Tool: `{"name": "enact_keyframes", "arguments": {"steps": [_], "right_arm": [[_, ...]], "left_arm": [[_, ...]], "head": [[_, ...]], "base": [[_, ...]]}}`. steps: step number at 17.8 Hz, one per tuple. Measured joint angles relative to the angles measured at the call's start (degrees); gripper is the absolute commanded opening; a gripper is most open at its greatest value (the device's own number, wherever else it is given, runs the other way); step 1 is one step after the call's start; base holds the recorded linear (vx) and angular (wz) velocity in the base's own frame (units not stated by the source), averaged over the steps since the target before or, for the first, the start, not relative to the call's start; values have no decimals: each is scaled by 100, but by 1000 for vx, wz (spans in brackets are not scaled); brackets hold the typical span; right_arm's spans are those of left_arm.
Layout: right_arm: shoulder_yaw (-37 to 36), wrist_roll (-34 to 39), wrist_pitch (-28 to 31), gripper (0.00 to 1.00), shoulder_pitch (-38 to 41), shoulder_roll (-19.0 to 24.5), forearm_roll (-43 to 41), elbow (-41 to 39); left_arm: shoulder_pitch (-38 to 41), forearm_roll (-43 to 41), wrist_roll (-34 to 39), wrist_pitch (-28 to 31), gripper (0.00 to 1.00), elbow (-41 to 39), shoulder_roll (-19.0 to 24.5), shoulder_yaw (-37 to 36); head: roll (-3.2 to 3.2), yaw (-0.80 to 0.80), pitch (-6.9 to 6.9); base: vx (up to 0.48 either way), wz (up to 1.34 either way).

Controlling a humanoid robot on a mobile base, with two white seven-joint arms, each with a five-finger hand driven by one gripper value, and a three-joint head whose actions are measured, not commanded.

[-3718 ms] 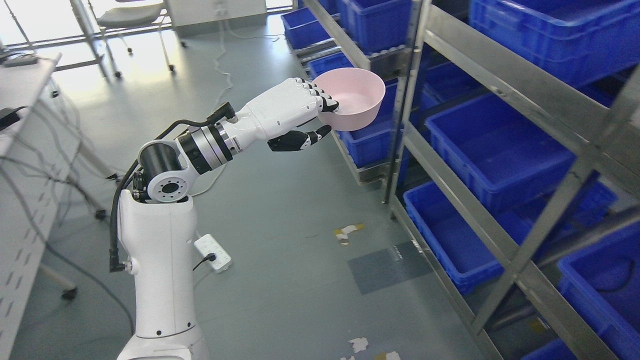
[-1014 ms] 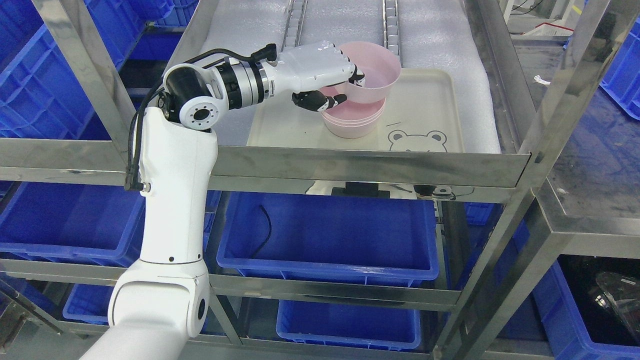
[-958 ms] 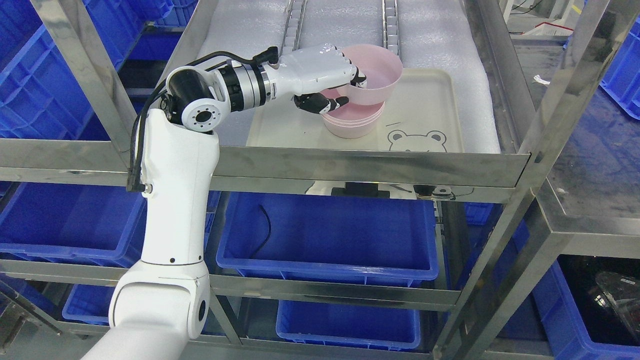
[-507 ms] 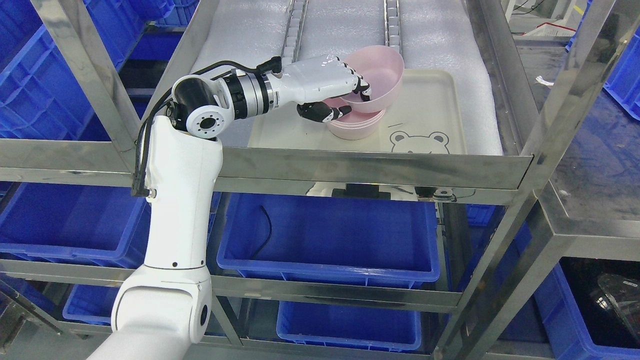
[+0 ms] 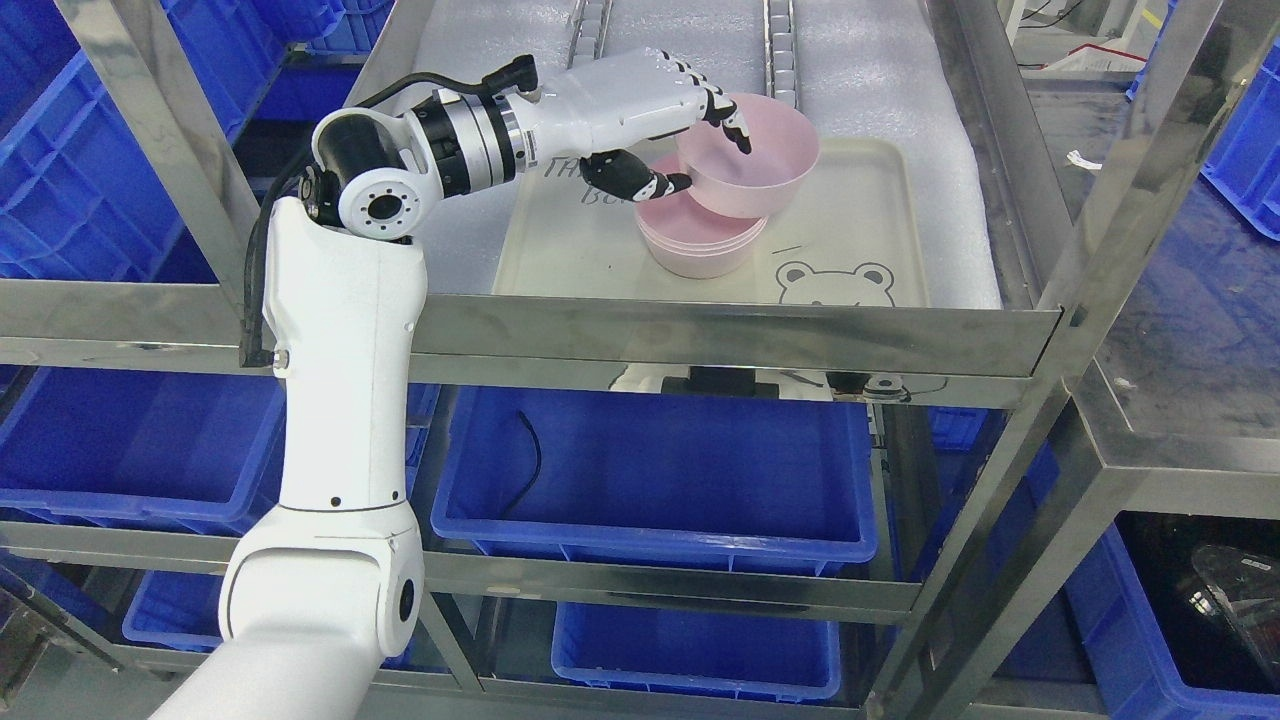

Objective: Stack pink IKEA bowl on shelf middle layer

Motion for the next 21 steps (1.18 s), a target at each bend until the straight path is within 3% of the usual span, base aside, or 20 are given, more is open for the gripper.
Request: {"name": "enact_keyframes", "arguments": {"steps": [12, 19, 21], "right_arm": [[0, -2, -15, 100, -2, 0, 0, 0], [0, -2, -19, 100, -2, 0, 0, 0], [0, -2, -22, 100, -1, 0, 0, 0]], "left_arm": [[-74, 1909, -288, 366, 42, -12, 57, -14], [861, 2844, -53, 539, 66, -409, 26, -949], [1225, 2956, 93, 534, 68, -521, 19, -1338]], "head": [[0, 0, 0], [0, 0, 0], [0, 0, 0]], "base": [[2, 0], [-5, 0], [-11, 0]]}}
